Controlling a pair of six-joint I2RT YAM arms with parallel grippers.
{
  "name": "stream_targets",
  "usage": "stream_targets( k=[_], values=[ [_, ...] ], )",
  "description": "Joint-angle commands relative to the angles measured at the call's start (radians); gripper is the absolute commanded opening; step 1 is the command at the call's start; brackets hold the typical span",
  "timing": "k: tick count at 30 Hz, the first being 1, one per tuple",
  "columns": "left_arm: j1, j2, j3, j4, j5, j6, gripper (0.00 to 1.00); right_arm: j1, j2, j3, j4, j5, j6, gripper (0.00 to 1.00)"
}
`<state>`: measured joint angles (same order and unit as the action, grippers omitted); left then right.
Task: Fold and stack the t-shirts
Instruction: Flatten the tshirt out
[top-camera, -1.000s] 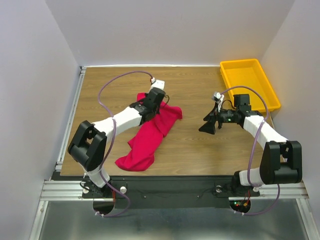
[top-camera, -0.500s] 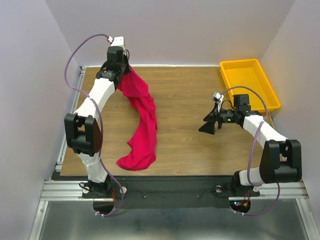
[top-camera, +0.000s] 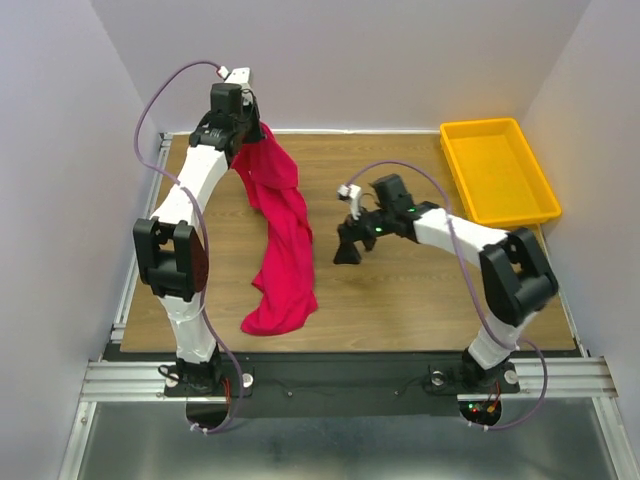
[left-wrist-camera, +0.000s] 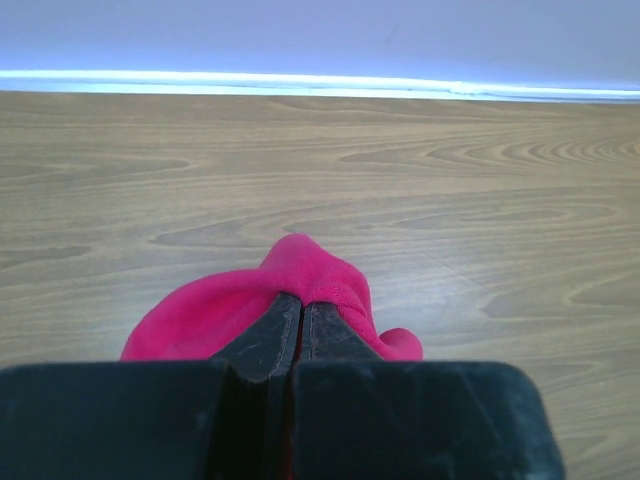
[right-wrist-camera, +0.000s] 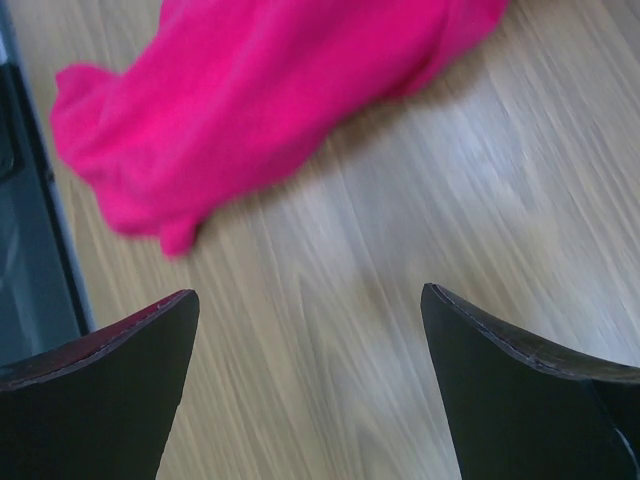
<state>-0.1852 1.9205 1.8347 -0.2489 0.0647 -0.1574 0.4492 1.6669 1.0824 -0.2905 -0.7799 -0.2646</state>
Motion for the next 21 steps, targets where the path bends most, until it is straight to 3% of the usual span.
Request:
stream_targets(
  k=[1, 4, 11, 17, 20, 21],
  values=[
    [0.001, -0.147, -0.015, 0.036, 0.034, -0.004, 0.0, 0.136, 0.149, 0.123, 0.195, 0.267, 0.321, 0.98],
    [0.006, -0.187, -0.057, 0.028, 0.032, 0.008, 0.0, 0.146, 0.269, 0.255, 0.253, 0.321, 0.464, 0.97],
    [0.021, -0.261, -0.132, 0.03, 0.049, 0.022, 0.0, 0.148, 0.427, 0.424, 0.266, 0.323, 0.511, 0.94],
    [0.03, -0.308, -0.183, 0.042, 0.073, 0.015, 0.0, 0.152, 0.49, 0.5, 0.266, 0.248, 0.554, 0.8],
    [0.035, -0.327, -0.203, 0.043, 0.076, 0.013, 0.0, 0.161, 0.513, 0.53, 0.266, 0.218, 0.561, 0.48],
    [0.036, -0.334, -0.213, 0.042, 0.078, 0.012, 0.0, 0.161, 0.513, 0.531, 0.266, 0.218, 0.561, 0.33]
  ],
)
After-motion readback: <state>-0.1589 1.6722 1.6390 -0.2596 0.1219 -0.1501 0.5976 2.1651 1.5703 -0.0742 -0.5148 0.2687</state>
